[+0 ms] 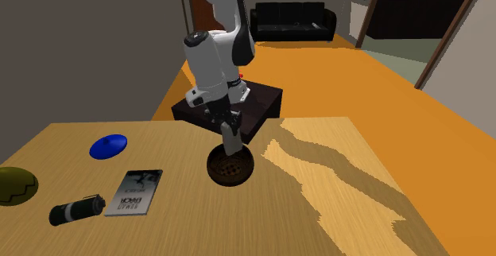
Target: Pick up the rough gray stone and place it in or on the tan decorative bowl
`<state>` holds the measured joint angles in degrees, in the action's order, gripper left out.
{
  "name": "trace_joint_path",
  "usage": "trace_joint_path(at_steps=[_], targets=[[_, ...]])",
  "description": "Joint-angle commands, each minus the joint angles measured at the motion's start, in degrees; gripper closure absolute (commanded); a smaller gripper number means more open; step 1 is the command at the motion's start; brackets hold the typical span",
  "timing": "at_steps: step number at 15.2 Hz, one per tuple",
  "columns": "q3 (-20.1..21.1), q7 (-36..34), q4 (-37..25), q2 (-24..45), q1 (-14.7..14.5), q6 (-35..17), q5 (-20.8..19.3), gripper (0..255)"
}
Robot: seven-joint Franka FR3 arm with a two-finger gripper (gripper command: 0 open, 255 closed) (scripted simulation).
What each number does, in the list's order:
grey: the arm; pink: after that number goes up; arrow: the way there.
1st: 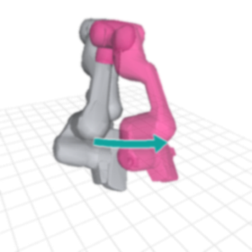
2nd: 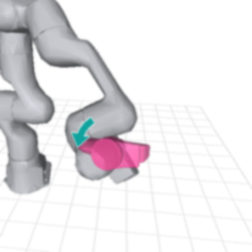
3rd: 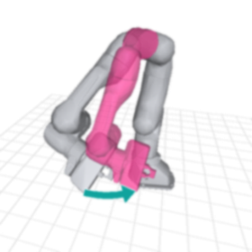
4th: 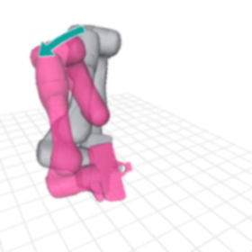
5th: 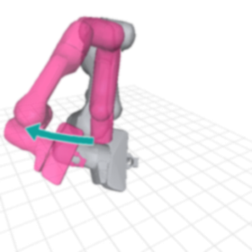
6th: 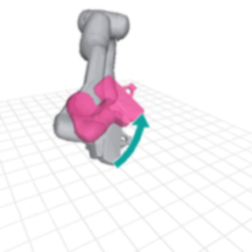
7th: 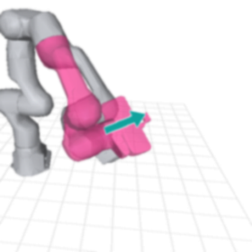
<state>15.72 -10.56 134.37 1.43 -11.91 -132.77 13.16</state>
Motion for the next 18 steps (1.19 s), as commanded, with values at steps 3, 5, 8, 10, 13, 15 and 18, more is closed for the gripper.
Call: trace_joint_path(at_steps=[3, 5, 8, 10, 13, 15, 18], targets=[[0.1, 0.1, 0.8, 2.2, -0.2, -3.1, -0.2, 255], [0.1, 0.2, 1.2, 3.4, -0.2, -4.6, -0.3, 255], [0.1, 0.3, 1.6, 5.4, -0.4, -7.0, -0.5, 255], [0.1, 0.4, 1.8, 6.7, -0.4, -8.5, -0.6, 255], [0.1, 0.4, 1.9, 7.4, -0.5, -9.2, -0.7, 255], [0.1, 0.4, 1.9, 7.4, -0.5, -9.2, -0.7, 255], [0.1, 0.4, 1.9, 7.4, -0.5, -9.2, -0.7, 255]])
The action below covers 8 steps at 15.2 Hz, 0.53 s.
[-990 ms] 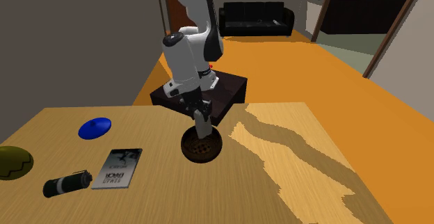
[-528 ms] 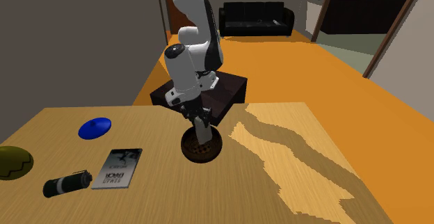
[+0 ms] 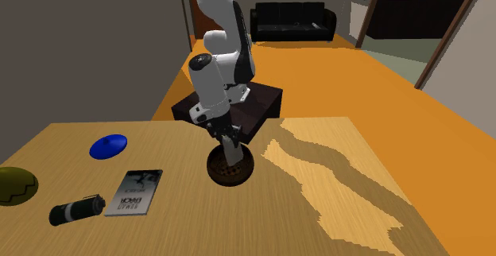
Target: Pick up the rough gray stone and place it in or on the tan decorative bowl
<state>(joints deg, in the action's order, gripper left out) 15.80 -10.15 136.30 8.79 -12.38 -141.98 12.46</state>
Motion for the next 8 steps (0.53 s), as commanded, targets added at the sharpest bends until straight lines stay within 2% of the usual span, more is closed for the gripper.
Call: trace_joint_path(at_steps=[1, 2, 7, 8], targets=[[0.0, 0.0, 0.0, 0.0, 0.0, 0.0, 0.0, 255], [0.0, 0.0, 0.0, 0.0, 0.0, 0.0, 0.0, 0], [0.0, 0.0, 0.0, 0.0, 0.0, 0.0, 0.0, 0], [-0.1, 0.1, -0.4, -1.6, 0.3, 2.0, 0.2, 0]])
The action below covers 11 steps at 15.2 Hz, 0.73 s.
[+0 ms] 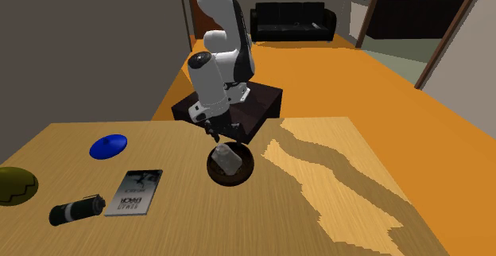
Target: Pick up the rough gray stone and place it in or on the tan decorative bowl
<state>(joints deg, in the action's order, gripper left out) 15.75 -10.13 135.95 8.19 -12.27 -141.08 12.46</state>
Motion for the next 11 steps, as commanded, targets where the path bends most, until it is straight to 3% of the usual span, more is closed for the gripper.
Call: trace_joint_path(at_steps=[1, 3, 11], targets=[[-0.1, 0.2, -0.4, -2.5, 0.4, 3.0, 0.3, 0], [-0.3, 0.4, -1.4, -5.1, 0.8, 6.6, 0.4, 0], [-0.3, 0.4, -1.4, -5.1, 0.8, 6.6, 0.4, 0]])
